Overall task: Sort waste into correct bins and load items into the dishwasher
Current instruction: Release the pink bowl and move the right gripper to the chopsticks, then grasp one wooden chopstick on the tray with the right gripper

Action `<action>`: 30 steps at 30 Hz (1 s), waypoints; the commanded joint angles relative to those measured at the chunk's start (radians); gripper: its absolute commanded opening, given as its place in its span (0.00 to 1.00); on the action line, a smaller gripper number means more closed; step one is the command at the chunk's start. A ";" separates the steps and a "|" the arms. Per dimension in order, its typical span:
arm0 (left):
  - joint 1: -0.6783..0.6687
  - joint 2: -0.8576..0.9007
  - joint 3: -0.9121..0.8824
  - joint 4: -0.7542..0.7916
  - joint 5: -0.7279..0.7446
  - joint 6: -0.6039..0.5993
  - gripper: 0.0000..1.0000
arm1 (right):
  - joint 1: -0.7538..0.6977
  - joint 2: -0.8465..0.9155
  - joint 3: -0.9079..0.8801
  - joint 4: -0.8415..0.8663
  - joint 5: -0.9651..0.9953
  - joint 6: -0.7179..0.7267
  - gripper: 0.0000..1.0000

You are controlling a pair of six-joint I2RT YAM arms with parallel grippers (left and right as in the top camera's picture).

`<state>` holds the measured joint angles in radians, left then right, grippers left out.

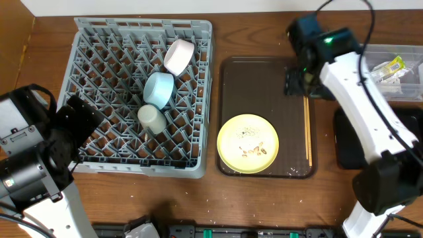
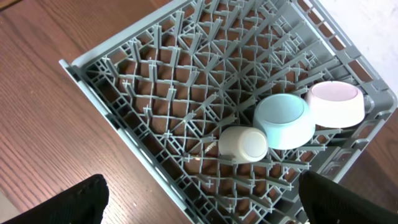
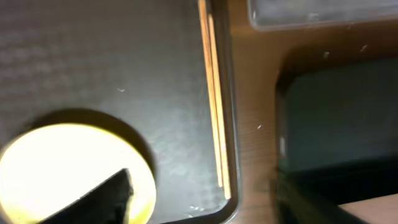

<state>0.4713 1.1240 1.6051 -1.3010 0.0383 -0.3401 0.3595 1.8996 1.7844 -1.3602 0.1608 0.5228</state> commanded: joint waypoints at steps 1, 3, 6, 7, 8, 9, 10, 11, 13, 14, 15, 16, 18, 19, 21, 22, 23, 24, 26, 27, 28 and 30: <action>0.004 -0.001 0.006 0.000 -0.009 0.005 0.98 | 0.004 0.012 -0.116 0.066 0.023 -0.005 0.53; 0.004 -0.001 0.006 0.000 -0.010 0.005 0.98 | 0.001 0.012 -0.177 0.134 0.008 -0.005 0.52; 0.004 -0.001 0.006 0.000 -0.009 0.005 0.98 | -0.003 0.012 -0.263 0.219 -0.046 -0.055 0.43; 0.005 -0.001 0.006 0.000 -0.009 0.005 0.99 | -0.003 0.012 -0.289 0.240 -0.055 -0.065 0.40; 0.005 -0.001 0.006 0.000 -0.009 0.005 0.98 | -0.005 0.012 -0.315 0.265 -0.061 -0.078 0.38; 0.004 -0.001 0.006 0.000 -0.009 0.005 0.98 | -0.006 0.012 -0.338 0.285 -0.061 -0.081 0.37; 0.005 -0.001 0.006 0.000 -0.009 0.005 0.99 | -0.009 0.012 -0.356 0.301 -0.061 -0.087 0.37; 0.005 -0.001 0.006 0.000 -0.009 0.005 0.99 | -0.013 0.012 -0.375 0.319 -0.061 -0.096 0.37; 0.005 -0.001 0.006 0.000 -0.009 0.005 0.99 | -0.029 0.012 -0.401 0.343 -0.075 -0.125 0.37; 0.005 -0.001 0.006 0.000 -0.009 0.005 0.99 | -0.039 0.012 -0.410 0.355 -0.098 -0.155 0.38; 0.004 -0.001 0.006 0.000 -0.009 0.005 0.99 | -0.050 0.012 -0.418 0.367 -0.126 -0.188 0.38; 0.005 -0.001 0.006 0.000 -0.009 0.005 0.99 | -0.061 0.012 -0.424 0.382 -0.157 -0.222 0.38; 0.004 -0.001 0.006 0.000 -0.009 0.005 0.99 | -0.082 0.012 -0.436 0.407 -0.207 -0.273 0.38; 0.004 -0.001 0.006 0.000 -0.009 0.005 0.99 | -0.092 0.012 -0.442 0.416 -0.222 -0.283 0.38; 0.005 -0.001 0.006 0.000 -0.009 0.005 0.99 | -0.104 0.012 -0.450 0.423 -0.230 -0.285 0.34; 0.005 -0.001 0.006 0.000 -0.009 0.005 0.99 | -0.107 0.012 -0.453 0.424 -0.229 -0.285 0.33; 0.005 -0.001 0.006 0.000 -0.009 0.005 0.98 | -0.111 0.012 -0.457 0.426 -0.228 -0.285 0.33; 0.004 -0.001 0.006 0.000 -0.009 0.005 0.99 | -0.114 0.012 -0.461 0.429 -0.217 -0.285 0.32; 0.004 -0.001 0.006 0.000 -0.009 0.005 0.99 | -0.119 0.012 -0.472 0.446 -0.214 -0.290 0.30; 0.005 -0.001 0.006 0.000 -0.009 0.005 0.99 | -0.121 0.012 -0.478 0.458 -0.218 -0.293 0.30; 0.005 -0.001 0.006 -0.001 -0.009 0.005 0.99 | -0.121 0.012 -0.484 0.470 -0.218 -0.293 0.29; 0.005 -0.001 0.006 0.000 -0.009 0.005 0.99 | -0.121 0.012 -0.503 0.497 -0.217 -0.294 0.33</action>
<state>0.4713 1.1240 1.6051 -1.3010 0.0380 -0.3401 0.2485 1.9160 1.3079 -0.8833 -0.0452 0.2539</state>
